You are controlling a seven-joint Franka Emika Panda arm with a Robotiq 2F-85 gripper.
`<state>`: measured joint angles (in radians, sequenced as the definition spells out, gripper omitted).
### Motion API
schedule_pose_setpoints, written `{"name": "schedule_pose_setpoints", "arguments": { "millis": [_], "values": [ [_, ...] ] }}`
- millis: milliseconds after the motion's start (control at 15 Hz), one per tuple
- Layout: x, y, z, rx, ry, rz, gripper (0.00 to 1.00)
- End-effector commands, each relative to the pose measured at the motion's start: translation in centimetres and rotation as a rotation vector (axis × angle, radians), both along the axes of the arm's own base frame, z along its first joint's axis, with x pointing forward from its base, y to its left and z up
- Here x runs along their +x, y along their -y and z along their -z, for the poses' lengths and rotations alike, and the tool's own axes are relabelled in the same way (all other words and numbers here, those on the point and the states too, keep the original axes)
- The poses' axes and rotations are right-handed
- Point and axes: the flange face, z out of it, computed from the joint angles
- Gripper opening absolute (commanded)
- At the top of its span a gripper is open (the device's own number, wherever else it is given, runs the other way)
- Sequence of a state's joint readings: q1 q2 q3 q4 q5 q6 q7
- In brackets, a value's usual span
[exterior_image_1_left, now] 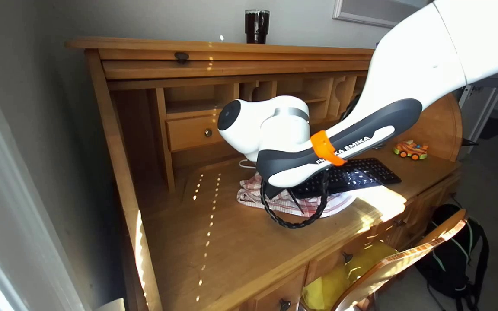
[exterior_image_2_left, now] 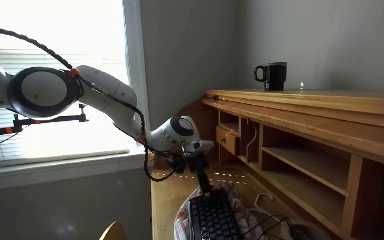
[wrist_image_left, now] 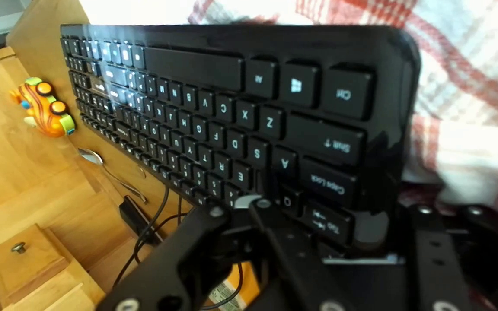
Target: Move the keyboard to the top half of the desk
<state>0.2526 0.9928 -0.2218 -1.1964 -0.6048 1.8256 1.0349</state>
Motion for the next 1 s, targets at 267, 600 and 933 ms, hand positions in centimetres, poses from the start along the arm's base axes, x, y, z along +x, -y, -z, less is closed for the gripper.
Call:
{"name": "schedule_pose_setpoints", "arguments": {
  "millis": [267, 600, 933],
  "values": [
    [-1.4, -0.4, -5.4, -0.104, -0.028, 0.001, 0.08],
    [-2.3, 0.9, -9.6, -0.092, -0.065, -0.042, 0.06],
    [-3.3, 1.2, -11.3, -0.065, -0.129, -0.068, 0.06]
  ]
}}
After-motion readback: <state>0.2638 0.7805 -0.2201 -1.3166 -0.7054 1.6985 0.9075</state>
